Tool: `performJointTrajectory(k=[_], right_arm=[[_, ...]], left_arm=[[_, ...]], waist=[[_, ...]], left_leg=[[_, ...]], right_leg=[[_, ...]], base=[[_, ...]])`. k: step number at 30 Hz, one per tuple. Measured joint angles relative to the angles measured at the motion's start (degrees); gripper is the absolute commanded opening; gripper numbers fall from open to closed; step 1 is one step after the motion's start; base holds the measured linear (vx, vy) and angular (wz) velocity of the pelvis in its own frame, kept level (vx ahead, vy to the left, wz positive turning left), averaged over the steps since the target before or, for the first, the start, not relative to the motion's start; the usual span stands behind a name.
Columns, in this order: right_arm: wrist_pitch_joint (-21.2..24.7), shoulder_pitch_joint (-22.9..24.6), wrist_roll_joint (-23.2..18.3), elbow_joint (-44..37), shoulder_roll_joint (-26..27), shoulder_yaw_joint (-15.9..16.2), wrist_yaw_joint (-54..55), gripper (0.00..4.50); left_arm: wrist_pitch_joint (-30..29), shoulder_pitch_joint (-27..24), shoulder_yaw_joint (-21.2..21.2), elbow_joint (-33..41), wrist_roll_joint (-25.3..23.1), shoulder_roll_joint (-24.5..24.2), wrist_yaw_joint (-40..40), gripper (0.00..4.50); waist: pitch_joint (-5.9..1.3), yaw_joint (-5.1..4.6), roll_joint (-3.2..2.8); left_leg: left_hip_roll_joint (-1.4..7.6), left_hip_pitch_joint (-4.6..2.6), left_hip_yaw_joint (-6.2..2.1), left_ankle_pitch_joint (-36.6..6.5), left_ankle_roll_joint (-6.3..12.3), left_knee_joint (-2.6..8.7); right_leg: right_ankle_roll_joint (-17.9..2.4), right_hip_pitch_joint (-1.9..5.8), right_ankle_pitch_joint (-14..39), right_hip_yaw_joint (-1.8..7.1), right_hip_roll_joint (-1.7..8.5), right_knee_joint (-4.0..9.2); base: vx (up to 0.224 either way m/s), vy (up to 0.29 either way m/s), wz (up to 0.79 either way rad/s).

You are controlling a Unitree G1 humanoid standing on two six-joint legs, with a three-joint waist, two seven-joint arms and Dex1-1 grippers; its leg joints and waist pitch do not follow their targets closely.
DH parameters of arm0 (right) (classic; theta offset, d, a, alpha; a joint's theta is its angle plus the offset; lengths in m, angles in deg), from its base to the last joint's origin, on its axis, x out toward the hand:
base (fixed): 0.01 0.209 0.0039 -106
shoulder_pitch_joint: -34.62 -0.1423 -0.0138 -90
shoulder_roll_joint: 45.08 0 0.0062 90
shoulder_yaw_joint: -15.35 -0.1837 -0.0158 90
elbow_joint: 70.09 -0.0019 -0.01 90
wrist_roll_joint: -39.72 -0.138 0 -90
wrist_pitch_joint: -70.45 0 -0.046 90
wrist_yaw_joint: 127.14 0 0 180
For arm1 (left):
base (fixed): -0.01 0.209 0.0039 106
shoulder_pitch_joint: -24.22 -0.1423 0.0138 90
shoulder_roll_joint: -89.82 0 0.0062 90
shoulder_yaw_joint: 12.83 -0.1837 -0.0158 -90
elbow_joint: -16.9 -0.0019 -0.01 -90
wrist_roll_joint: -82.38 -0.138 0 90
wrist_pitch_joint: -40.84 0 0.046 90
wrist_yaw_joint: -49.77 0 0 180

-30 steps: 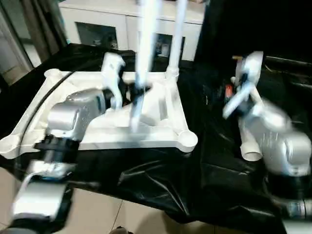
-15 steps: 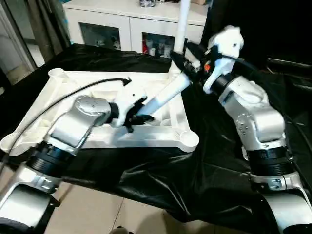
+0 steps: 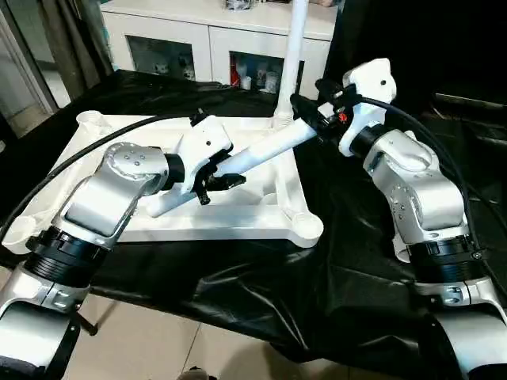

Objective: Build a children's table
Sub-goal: Rotate table base

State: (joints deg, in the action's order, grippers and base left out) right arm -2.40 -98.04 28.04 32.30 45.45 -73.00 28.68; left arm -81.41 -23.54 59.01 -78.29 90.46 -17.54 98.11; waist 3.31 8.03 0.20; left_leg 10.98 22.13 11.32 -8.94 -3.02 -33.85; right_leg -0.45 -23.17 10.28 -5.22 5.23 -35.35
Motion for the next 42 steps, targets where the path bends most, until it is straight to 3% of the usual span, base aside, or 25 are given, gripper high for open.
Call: performJointTrajectory(k=[5,8,13,21,24,25,34,42], right_arm=[[-2.6,0.1,0.3,0.2,-1.9,0.9,-3.2,2.74],[-5.9,1.2,0.9,-1.8,-5.8,2.8,-9.7,2.95],[-16.2,0.1,11.7,-3.4,-15.6,10.4,-15.6,3.44],[-23.6,-0.4,22.1,-3.8,-21.9,15.7,-18.6,3.99],[-27.2,-1.6,28.3,-2.0,-25.4,18.1,-17.8,4.12],[-28.0,-1.7,29.9,-1.1,-25.7,18.2,-17.2,4.29],[-34.1,-2.3,39.2,9.2,-25.3,21.9,-8.9,4.31],[-37.6,-4.6,44.1,18.0,-22.9,23.5,-2.0,4.31]], left_arm=[[0.3,0.0,0.7,0.0,0.0,-0.3,0.7,1.59],[1.0,0.2,1.0,0.0,-0.4,-2.6,2.1,1.59],[1.3,0.8,0.7,-0.2,-1.3,-3.4,3.6,1.59],[2.8,1.4,-0.9,-2.7,-3.9,-3.7,4.2,1.59],[4.0,2.4,-1.4,-4.7,-5.5,-3.9,4.6,1.59],[4.0,2.7,-1.4,-4.8,-5.8,-4.4,4.6,1.59],[6.3,3.0,-2.7,-4.6,-8.5,-5.1,6.1,1.59],[7.6,3.0,-3.6,-2.3,-10.2,-5.7,8.4,1.59]], waist=[[0.02,0.0,0.04],[0.04,0.04,0.06],[0.04,0.11,0.09],[0.05,0.02,0.14],[0.06,0.02,0.16],[0.06,0.02,0.16],[0.07,-0.17,0.16],[0.07,-0.51,0.17]], left_leg=[[0.0,0.01,0.0,0.0,0.0,0.0],[0.0,0.03,0.0,0.0,0.03,-0.01],[0.01,0.02,0.0,0.0,0.04,-0.1],[0.02,0.0,-0.02,0.0,0.04,-0.27],[0.02,0.0,-0.03,0.0,0.04,-0.36],[0.02,-0.01,-0.04,0.0,0.04,-0.39],[0.03,-0.03,-0.04,0.0,0.05,-0.57],[0.03,-0.02,-0.03,0.0,0.06,-0.6]], right_leg=[[0.0,0.0,0.0,0.0,0.0,-0.01],[0.0,-0.01,0.0,0.0,0.0,0.01],[0.0,0.02,0.0,0.0,0.0,-0.03],[0.0,0.01,0.0,0.05,0.0,-0.24],[0.0,0.01,0.0,0.05,0.0,-0.33],[0.0,0.01,0.0,0.06,0.0,-0.36],[0.0,0.0,0.0,0.12,0.0,-0.54],[0.0,0.0,0.0,0.13,0.0,-0.56]], base=[[0.0,0.0,0.0],[0.0,0.0,0.0],[0.0,0.0,0.0],[0.0,0.0,0.0],[0.0,0.0,0.0],[0.0,0.0,0.0],[0.0,0.0,0.0],[0.0,0.0,0.0]])
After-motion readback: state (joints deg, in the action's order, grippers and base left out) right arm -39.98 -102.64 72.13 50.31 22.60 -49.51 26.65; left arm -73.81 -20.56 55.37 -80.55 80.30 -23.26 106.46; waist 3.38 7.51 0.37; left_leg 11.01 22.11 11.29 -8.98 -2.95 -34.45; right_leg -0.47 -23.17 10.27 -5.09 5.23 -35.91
